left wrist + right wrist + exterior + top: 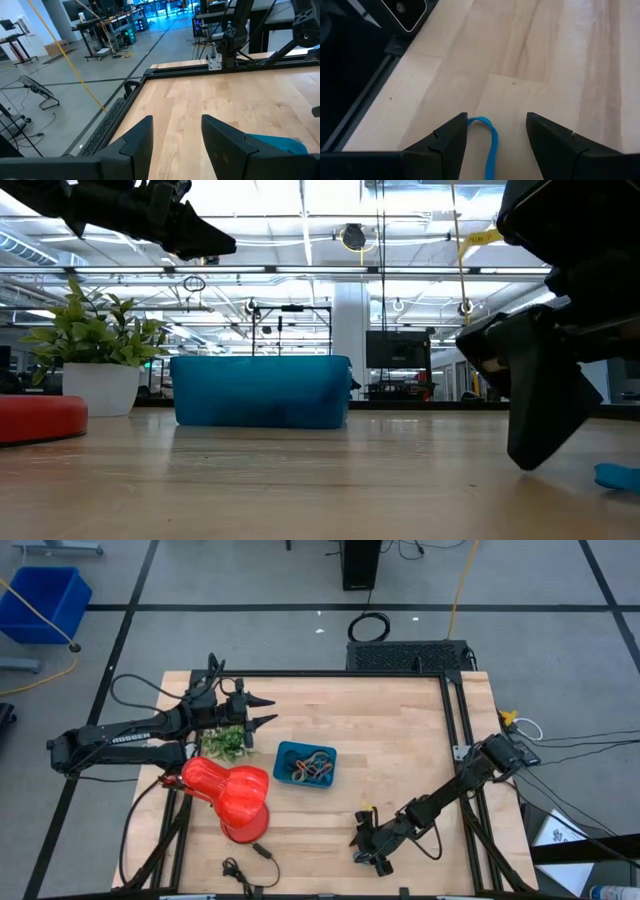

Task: Pick and place rubber bands into bin
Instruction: Put the blue rubber band into the blue bin

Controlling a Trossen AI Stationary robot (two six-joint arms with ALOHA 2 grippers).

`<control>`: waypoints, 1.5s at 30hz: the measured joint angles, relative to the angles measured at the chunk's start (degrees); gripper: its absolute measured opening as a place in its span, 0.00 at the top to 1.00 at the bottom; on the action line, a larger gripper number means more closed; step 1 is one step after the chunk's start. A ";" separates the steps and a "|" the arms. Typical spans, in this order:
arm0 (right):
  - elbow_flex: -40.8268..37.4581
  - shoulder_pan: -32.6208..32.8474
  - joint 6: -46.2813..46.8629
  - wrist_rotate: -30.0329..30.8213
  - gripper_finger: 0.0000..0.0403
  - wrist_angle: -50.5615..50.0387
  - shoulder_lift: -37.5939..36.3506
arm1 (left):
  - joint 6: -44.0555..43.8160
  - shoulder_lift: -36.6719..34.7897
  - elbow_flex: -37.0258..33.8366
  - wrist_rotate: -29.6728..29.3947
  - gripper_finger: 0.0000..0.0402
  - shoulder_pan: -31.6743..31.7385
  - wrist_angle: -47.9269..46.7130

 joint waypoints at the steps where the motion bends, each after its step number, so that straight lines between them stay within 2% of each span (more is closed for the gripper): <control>1: 0.00 0.02 0.37 -0.13 0.51 0.80 0.52 | 0.00 0.00 0.00 0.00 0.56 -0.01 0.00; 7: 0.06 -0.01 1.37 -2.35 0.54 4.15 2.32 | 0.00 0.00 0.00 0.00 0.56 0.00 -0.02; 18: -1.80 0.02 1.43 -3.24 0.72 3.26 0.20 | 0.00 0.00 0.00 0.00 0.56 0.00 -0.11; 32: -2.97 0.94 4.46 -4.20 0.79 3.01 0.25 | -0.28 0.00 0.00 0.00 0.56 0.00 -0.07; 45: -3.01 1.52 4.28 -4.15 0.92 4.79 2.11 | -0.26 0.00 0.00 -0.01 0.56 0.00 -0.02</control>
